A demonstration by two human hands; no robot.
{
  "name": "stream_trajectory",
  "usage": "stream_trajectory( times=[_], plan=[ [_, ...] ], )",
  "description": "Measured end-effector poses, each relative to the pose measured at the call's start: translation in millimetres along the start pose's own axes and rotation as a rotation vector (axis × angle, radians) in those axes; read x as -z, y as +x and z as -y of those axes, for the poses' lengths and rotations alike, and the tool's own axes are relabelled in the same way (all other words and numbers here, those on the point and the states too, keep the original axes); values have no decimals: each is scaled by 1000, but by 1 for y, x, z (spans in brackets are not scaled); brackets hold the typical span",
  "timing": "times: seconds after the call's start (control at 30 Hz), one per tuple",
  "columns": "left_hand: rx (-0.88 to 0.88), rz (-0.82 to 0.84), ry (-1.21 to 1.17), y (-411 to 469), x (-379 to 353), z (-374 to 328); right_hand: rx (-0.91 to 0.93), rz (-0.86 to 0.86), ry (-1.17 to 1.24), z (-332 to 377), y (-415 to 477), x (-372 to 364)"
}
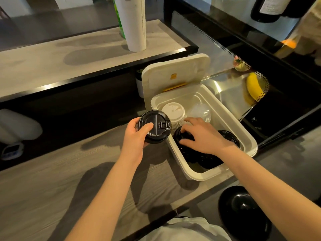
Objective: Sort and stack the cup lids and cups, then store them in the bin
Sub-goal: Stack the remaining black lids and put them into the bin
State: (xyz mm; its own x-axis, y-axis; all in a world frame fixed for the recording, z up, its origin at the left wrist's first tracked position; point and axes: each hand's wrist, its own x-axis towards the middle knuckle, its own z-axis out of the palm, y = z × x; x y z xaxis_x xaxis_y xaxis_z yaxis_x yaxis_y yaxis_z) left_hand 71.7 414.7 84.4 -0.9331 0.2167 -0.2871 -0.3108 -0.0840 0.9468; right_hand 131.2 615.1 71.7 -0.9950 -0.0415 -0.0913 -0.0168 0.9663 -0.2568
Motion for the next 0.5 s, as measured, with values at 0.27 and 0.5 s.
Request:
stream_trajectory(
  times=[0.27, 0.5],
  plan=[
    [-76, 246, 107, -3, -52, -15, -200, -92, 841, -9, -19, 72],
    [46, 432, 63, -12, -103, -12, -294, -44, 1004, -34, -38, 75]
  ],
)
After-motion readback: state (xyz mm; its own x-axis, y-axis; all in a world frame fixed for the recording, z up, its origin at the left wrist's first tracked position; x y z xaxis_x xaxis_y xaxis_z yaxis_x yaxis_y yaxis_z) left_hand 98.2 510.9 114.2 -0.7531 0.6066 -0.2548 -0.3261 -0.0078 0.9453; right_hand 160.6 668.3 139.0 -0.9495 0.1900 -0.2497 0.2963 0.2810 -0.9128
